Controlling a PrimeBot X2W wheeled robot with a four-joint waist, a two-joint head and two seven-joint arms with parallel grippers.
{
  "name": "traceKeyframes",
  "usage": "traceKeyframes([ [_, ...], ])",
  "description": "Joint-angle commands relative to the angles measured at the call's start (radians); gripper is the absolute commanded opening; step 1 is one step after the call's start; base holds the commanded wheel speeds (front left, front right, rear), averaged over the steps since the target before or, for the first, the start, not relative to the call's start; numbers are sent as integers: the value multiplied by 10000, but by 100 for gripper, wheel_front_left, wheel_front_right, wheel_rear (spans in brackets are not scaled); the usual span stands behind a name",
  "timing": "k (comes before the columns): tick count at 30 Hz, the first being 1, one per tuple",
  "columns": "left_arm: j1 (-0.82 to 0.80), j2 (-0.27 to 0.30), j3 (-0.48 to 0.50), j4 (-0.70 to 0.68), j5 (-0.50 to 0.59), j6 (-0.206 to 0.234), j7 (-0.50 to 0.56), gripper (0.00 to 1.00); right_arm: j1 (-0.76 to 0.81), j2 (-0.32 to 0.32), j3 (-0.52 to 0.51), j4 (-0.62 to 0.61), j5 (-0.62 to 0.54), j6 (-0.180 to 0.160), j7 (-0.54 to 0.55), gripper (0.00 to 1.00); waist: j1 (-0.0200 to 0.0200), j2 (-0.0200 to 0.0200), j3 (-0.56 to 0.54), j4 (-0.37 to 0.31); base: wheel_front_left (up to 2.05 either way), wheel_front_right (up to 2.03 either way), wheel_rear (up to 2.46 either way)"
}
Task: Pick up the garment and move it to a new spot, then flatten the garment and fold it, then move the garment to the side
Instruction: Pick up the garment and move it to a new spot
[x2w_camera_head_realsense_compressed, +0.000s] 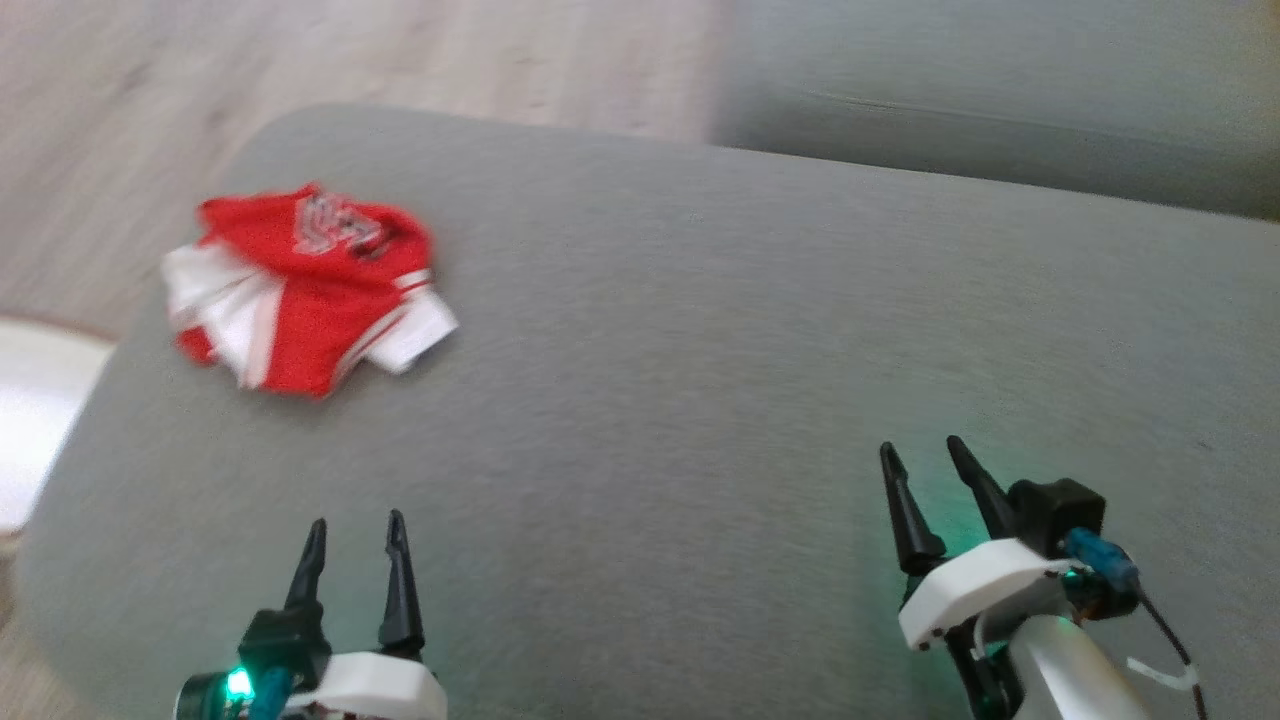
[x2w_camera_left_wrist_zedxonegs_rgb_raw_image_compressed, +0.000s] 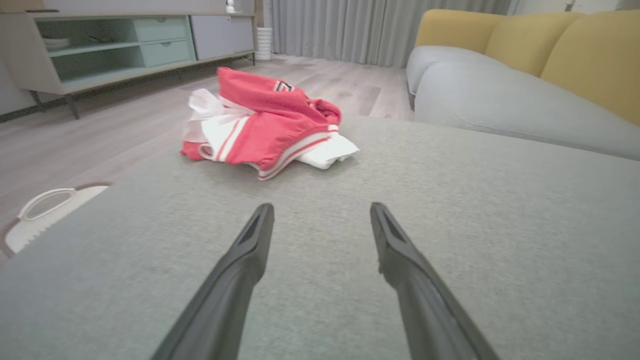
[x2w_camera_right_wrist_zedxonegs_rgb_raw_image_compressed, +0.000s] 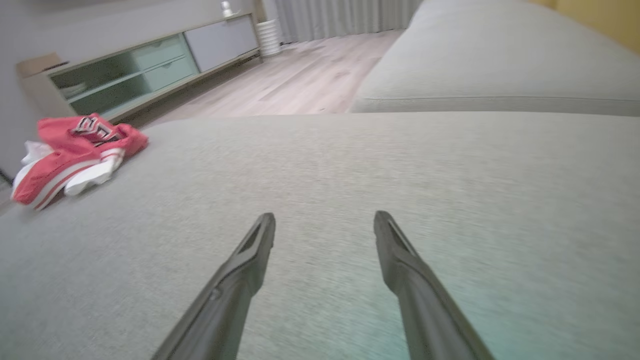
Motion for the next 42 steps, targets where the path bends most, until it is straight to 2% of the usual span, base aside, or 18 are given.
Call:
traceKeyframes([
  [1,-182,31,457,-226,58,-58,-53,100,-267,26,401,-312,41,-7,-110,100,0,0,221,1291,0,0,0],
  [6,3,31,799,-236,155,-112,-53,100,-369,26,745,-302,267,-7,-110,100,0,0,240,2028,0,0,0],
  [11,79,31,941,-306,134,-183,-53,100,-437,26,968,-299,348,-7,-110,100,0,0,307,2138,0,0,0],
  [14,-158,31,1068,-559,107,-301,-53,100,-523,26,1019,-313,282,-7,-111,100,0,0,492,1973,0,0,0],
  [18,-1041,54,1427,-1238,265,-692,-53,100,-705,26,796,-451,88,-7,-111,100,0,0,970,1703,0,0,0],
  [21,-2169,341,1748,-1373,414,-1063,-53,100,-930,26,699,-611,-90,-7,-111,100,0,0,1441,1467,0,0,0],
  [22,-2169,341,1748,-1373,414,-1063,-53,100,-930,26,699,-611,-90,-7,-111,100,0,0,1441,1467,0,0,0],
  [28,-4712,1226,1993,-941,760,-1534,-53,100,-1583,26,570,-1210,-633,-7,-111,100,0,0,2586,790,0,0,0],
  [34,-6659,2028,2055,949,584,-1826,-53,100,-2219,15,522,-1656,-913,-7,-111,100,0,0,3632,-43,0,0,0],
  [42,-8143,2835,1904,4023,344,-1935,152,100,-2684,-35,549,-2029,-759,-7,-111,100,0,0,4593,-1175,0,0,0],
])
